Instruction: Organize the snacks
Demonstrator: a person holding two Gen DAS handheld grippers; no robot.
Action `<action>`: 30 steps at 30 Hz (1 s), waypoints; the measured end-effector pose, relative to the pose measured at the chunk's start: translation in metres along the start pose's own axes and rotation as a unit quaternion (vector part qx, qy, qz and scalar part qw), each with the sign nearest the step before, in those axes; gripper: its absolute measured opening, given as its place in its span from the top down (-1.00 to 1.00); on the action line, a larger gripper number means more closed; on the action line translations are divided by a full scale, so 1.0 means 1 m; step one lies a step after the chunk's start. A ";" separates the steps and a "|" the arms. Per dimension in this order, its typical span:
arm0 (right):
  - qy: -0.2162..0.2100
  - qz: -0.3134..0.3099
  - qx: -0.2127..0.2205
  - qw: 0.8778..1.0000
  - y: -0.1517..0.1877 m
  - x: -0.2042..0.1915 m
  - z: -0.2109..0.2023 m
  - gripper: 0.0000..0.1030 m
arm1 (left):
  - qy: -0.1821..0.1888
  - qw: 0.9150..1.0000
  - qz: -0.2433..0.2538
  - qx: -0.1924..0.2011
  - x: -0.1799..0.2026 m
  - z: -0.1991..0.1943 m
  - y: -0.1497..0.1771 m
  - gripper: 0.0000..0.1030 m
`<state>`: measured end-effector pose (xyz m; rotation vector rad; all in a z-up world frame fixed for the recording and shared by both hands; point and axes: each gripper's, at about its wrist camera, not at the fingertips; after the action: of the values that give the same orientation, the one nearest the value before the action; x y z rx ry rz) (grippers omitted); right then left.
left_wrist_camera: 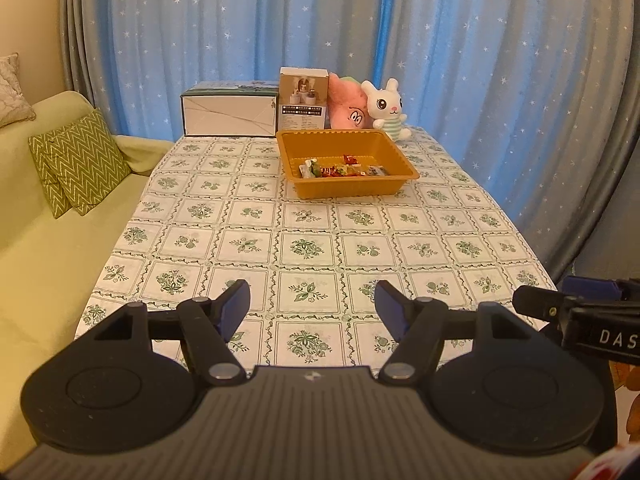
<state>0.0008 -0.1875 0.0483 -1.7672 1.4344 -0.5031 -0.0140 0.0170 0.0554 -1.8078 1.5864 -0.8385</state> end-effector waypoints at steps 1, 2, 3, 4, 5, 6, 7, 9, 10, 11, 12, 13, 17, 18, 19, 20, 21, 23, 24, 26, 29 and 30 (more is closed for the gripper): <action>0.000 -0.001 0.000 1.000 0.000 -0.001 -0.001 -0.35 | 0.000 1.000 0.001 0.001 0.000 0.000 0.000 -0.30; 0.001 -0.001 0.001 1.000 0.001 -0.001 -0.001 -0.35 | 0.000 1.000 0.001 0.001 0.000 -0.001 0.000 -0.30; 0.000 -0.001 0.002 1.000 0.000 -0.001 -0.002 -0.35 | 0.001 1.000 0.001 0.001 0.000 -0.001 0.000 -0.30; 0.000 -0.002 0.002 1.000 0.000 -0.001 -0.002 -0.35 | 0.002 1.000 0.002 0.001 0.001 -0.001 0.000 -0.30; 0.001 -0.003 0.003 1.000 0.000 -0.001 -0.002 -0.35 | 0.002 1.000 0.002 0.002 0.002 -0.002 0.000 -0.30; 0.002 -0.002 0.004 1.000 0.000 -0.001 -0.003 -0.35 | 0.003 1.000 0.003 0.002 0.002 -0.002 0.000 -0.30; 0.002 -0.002 0.006 1.000 0.000 0.000 -0.004 -0.35 | 0.003 1.000 0.003 0.003 0.002 -0.002 0.000 -0.30; 0.003 -0.001 0.006 1.000 -0.001 0.001 -0.004 -0.35 | 0.003 1.000 0.005 0.004 0.004 -0.002 0.000 -0.30; 0.003 -0.001 0.006 1.000 -0.001 0.001 -0.005 -0.35 | 0.003 1.000 0.005 0.004 0.004 -0.002 0.000 -0.30; 0.003 -0.001 0.006 1.000 -0.001 0.001 -0.005 -0.35 | 0.003 1.000 0.005 0.004 0.004 -0.002 0.000 -0.30; 0.003 -0.001 0.006 1.000 -0.001 0.001 -0.005 -0.35 | 0.003 1.000 0.005 0.004 0.004 -0.002 0.000 -0.30; 0.004 -0.002 0.005 1.000 -0.001 0.001 -0.005 -0.35 | 0.003 1.000 0.006 0.004 0.004 -0.002 0.000 -0.30; 0.004 -0.002 0.006 1.000 -0.001 0.001 -0.006 -0.35 | 0.003 1.000 0.006 0.004 0.005 -0.002 0.000 -0.30; 0.004 -0.002 0.006 1.000 -0.001 0.001 -0.005 -0.35 | 0.003 1.000 0.007 0.005 0.005 -0.003 0.000 -0.30; 0.004 -0.002 0.006 1.000 -0.001 0.001 -0.006 -0.35 | 0.003 1.000 0.006 0.005 0.005 -0.003 0.000 -0.30; 0.003 -0.002 0.006 1.000 -0.001 0.001 -0.006 -0.35 | 0.003 1.000 0.006 0.005 0.005 -0.003 0.000 -0.30; 0.004 -0.003 0.006 1.000 -0.001 0.000 -0.006 -0.35 | 0.003 1.000 0.007 0.005 0.005 -0.003 0.000 -0.30; 0.005 -0.003 0.006 1.000 -0.001 0.001 -0.007 -0.35 | 0.003 1.000 0.007 0.005 0.005 -0.004 0.001 -0.30; 0.005 -0.002 0.005 1.000 -0.001 0.000 -0.007 -0.35 | 0.003 1.000 0.008 0.005 0.006 -0.003 0.001 -0.30; 0.005 -0.001 0.005 1.000 -0.002 0.000 -0.006 -0.35 | 0.004 1.000 0.010 0.005 0.007 -0.004 0.001 -0.30; 0.005 -0.001 0.005 1.000 -0.002 0.000 -0.006 -0.35 | 0.005 1.000 0.012 0.005 0.007 -0.004 0.002 -0.30; 0.004 -0.001 0.004 1.000 -0.002 0.000 -0.006 -0.35 | 0.005 1.000 0.013 0.005 0.008 -0.004 0.002 -0.30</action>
<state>-0.0026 -0.1898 0.0534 -1.7624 1.4348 -0.5170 -0.0178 0.0090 0.0567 -1.7745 1.6053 -0.8426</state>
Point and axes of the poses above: each gripper's, at about its wrist camera, not at the fingertips, and z roughly the way its jaws point, x to its right, y to its underside, and after that the axes turned 1 degree about -z, right-handed
